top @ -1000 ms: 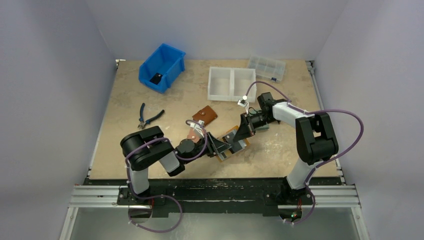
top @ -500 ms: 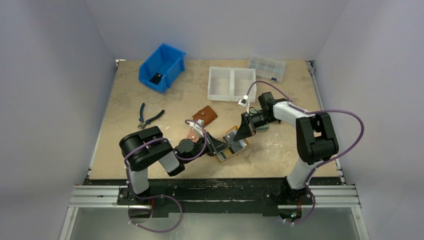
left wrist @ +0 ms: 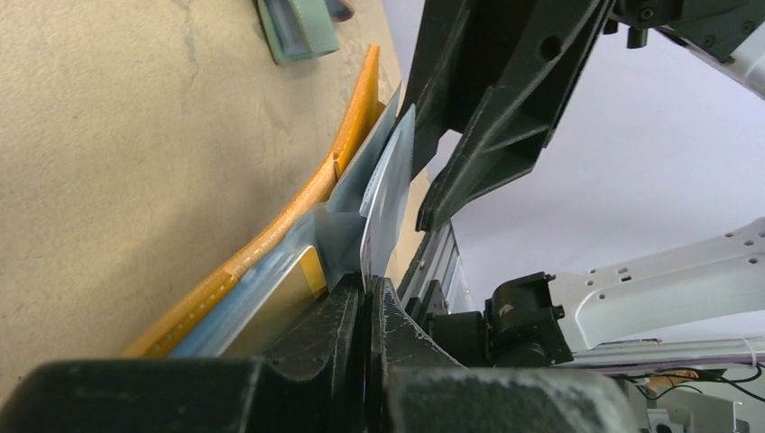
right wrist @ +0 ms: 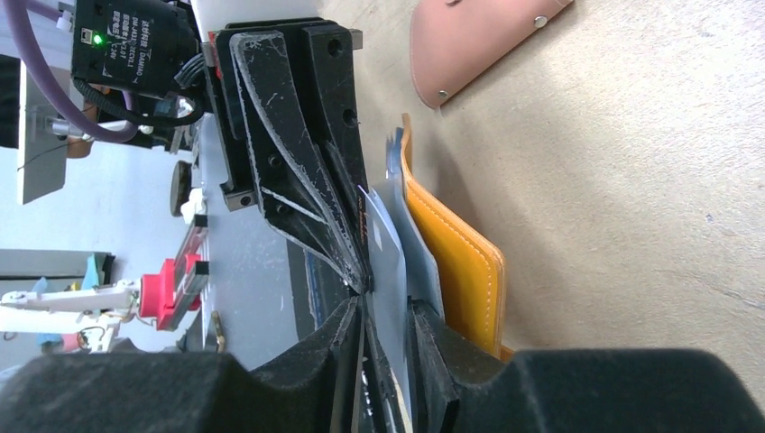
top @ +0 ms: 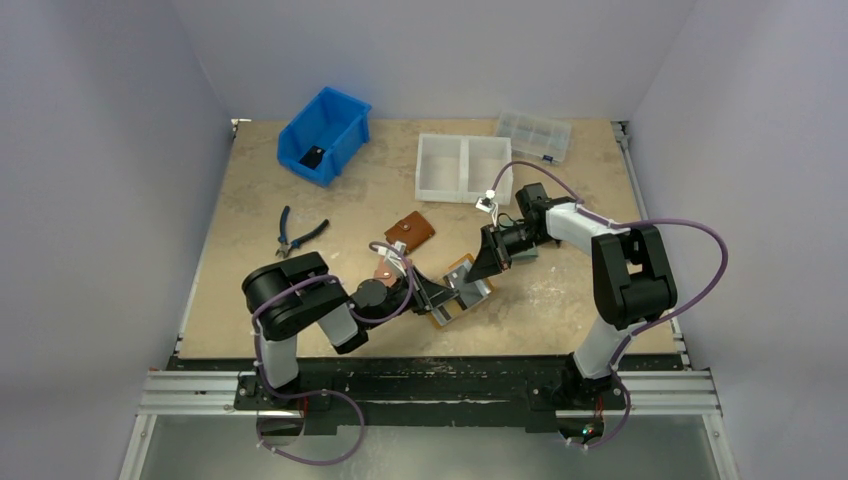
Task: Take the credit cards out of the card holder
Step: Remove the credit card from the card holder, then place the credit card in the storage box.
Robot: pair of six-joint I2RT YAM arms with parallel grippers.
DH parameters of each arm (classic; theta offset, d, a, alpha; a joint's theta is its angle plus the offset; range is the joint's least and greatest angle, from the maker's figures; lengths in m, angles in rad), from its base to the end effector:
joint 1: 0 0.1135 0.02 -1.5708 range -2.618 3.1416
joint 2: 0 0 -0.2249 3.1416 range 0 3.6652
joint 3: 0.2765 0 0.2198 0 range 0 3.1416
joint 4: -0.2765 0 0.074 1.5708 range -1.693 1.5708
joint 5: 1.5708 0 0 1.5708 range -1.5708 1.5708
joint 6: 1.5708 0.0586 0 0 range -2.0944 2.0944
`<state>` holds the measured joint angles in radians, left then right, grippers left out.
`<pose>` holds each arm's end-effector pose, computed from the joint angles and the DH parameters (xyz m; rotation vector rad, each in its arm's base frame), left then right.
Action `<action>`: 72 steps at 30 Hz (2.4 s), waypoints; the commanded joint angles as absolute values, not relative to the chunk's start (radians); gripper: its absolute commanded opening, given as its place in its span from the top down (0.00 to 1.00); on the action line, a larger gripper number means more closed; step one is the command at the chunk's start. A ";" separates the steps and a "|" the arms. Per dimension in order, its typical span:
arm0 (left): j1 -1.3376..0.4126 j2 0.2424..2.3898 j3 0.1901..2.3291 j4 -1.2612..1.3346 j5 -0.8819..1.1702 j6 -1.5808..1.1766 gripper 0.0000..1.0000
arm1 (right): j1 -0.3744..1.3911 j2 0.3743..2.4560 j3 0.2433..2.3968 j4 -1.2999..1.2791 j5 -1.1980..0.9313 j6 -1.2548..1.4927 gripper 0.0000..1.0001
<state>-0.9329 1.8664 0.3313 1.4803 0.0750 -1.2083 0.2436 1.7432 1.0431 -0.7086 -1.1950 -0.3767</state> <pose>0.1663 -0.2318 0.1122 -0.1961 1.9122 -1.6303 0.2531 0.1191 0.1505 -0.8696 2.2732 1.6368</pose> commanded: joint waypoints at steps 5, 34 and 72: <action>-0.918 1.885 0.302 1.702 0.075 -1.193 1.00 | 0.236 1.740 1.063 -0.696 -1.218 -0.362 0.73; -0.836 1.944 0.226 1.778 0.145 -1.266 1.00 | 0.233 1.727 1.057 -0.617 -0.949 -0.298 1.00; -0.128 1.445 1.214 -0.171 0.252 -0.221 1.00 | 0.235 1.362 1.040 -0.668 -0.579 -0.493 0.39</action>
